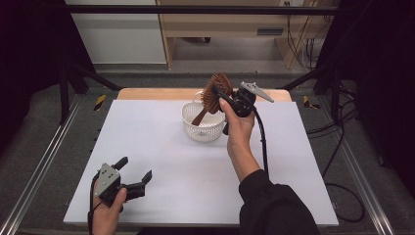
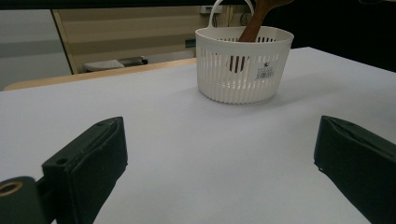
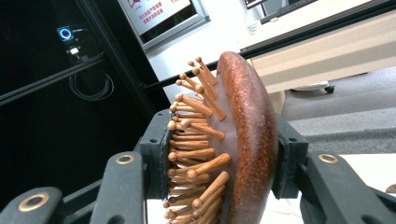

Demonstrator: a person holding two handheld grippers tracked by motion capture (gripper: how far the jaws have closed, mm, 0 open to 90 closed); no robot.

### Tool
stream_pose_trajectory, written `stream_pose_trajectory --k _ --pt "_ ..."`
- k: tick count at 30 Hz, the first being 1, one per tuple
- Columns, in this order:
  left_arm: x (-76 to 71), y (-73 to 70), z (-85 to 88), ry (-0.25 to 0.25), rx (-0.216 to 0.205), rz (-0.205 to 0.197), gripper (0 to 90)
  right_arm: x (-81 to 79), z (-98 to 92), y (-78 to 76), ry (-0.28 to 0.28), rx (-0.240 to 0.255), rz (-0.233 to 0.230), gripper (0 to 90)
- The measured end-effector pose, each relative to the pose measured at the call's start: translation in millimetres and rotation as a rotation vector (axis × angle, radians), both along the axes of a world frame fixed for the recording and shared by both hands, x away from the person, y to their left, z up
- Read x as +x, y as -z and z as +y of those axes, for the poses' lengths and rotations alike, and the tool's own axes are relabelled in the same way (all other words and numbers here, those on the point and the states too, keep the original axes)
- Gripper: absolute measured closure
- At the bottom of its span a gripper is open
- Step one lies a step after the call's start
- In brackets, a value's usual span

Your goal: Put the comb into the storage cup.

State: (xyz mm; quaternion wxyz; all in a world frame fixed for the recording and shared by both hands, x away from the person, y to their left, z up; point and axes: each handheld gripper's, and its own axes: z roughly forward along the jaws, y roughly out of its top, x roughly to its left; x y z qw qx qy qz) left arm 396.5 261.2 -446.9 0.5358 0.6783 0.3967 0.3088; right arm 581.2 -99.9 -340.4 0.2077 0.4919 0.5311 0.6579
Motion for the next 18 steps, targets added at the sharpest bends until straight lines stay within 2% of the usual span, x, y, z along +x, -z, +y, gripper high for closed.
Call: stream_pose_trajectory --k 18 --pt "0.0 -0.1 0.3 0.005 -0.003 -0.001 2.6 2.0 4.6 10.5 -0.002 0.011 0.013 50.5"
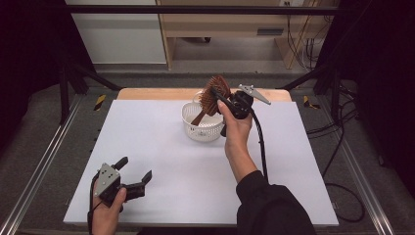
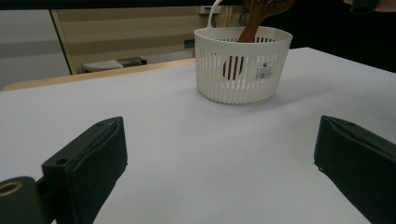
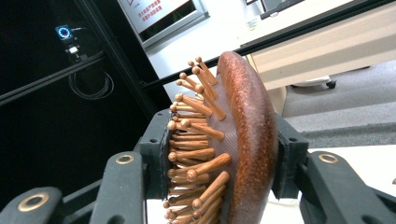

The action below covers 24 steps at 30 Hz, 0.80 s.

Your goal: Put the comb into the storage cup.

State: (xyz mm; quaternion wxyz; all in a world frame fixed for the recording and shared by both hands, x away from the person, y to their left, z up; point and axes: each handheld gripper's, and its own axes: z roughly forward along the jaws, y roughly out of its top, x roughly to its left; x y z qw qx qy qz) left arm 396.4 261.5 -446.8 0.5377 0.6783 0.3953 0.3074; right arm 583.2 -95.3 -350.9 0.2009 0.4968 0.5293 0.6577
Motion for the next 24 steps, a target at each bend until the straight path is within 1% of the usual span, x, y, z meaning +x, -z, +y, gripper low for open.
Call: stream_pose_trajectory --k 14,24 --pt "0.1 0.1 0.0 0.002 -0.001 0.001 2.7 1.5 1.1 8.0 0.003 0.017 0.016 50.5" --pt "0.1 0.2 -0.2 0.005 0.0 0.002 2.7 1.7 2.8 12.1 -0.001 0.026 0.017 50.4"
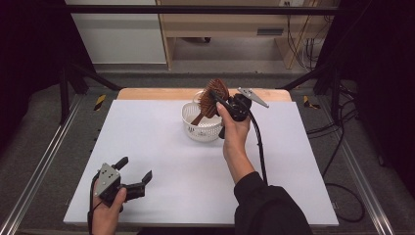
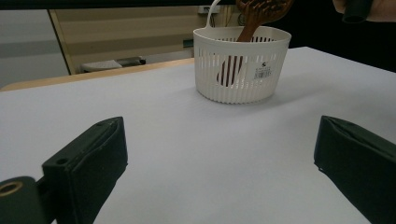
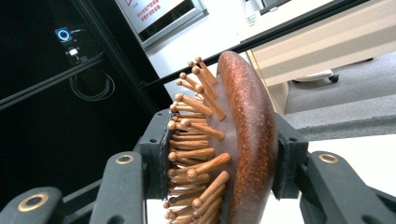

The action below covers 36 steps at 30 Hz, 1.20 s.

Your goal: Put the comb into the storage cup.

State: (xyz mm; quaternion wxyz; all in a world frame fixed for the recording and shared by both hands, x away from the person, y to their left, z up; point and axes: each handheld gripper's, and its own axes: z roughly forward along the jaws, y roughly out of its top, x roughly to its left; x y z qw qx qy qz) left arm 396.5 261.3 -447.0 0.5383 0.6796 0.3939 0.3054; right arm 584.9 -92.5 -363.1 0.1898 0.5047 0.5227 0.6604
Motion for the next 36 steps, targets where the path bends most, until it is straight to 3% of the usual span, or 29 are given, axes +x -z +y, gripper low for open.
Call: stream_pose_trajectory --k 36 --pt "0.0 0.3 -0.4 0.011 0.006 -0.002 2.9 5.8 5.6 13.4 0.02 0.02 0.003 50.3"
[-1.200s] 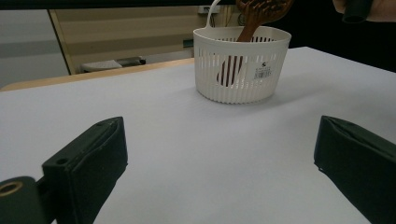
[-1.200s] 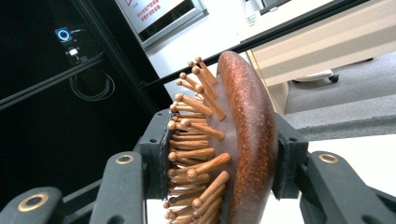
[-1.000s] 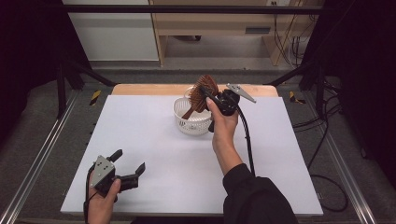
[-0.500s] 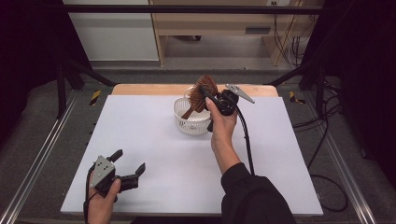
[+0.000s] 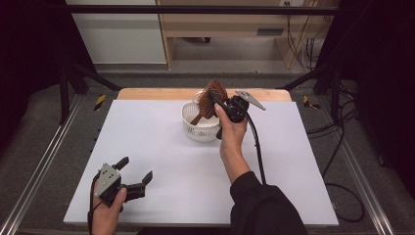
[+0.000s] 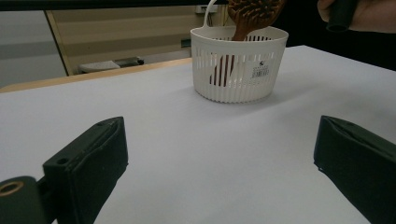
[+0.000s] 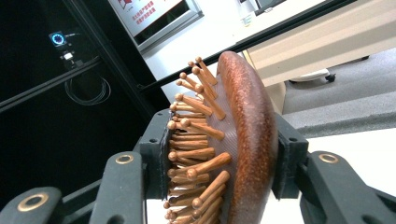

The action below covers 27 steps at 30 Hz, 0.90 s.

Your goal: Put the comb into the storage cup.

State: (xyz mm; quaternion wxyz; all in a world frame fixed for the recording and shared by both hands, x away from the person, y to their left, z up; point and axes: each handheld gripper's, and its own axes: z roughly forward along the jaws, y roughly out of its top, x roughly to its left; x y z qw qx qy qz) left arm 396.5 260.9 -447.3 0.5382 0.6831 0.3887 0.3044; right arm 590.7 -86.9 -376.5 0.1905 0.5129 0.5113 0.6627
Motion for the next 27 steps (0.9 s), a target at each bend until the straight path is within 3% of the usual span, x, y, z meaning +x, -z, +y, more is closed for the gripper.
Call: stream_pose_trajectory --k 27 --pt "0.2 0.3 -0.8 0.003 0.006 0.004 3.0 1.5 1.5 11.4 0.023 0.014 0.013 50.3"
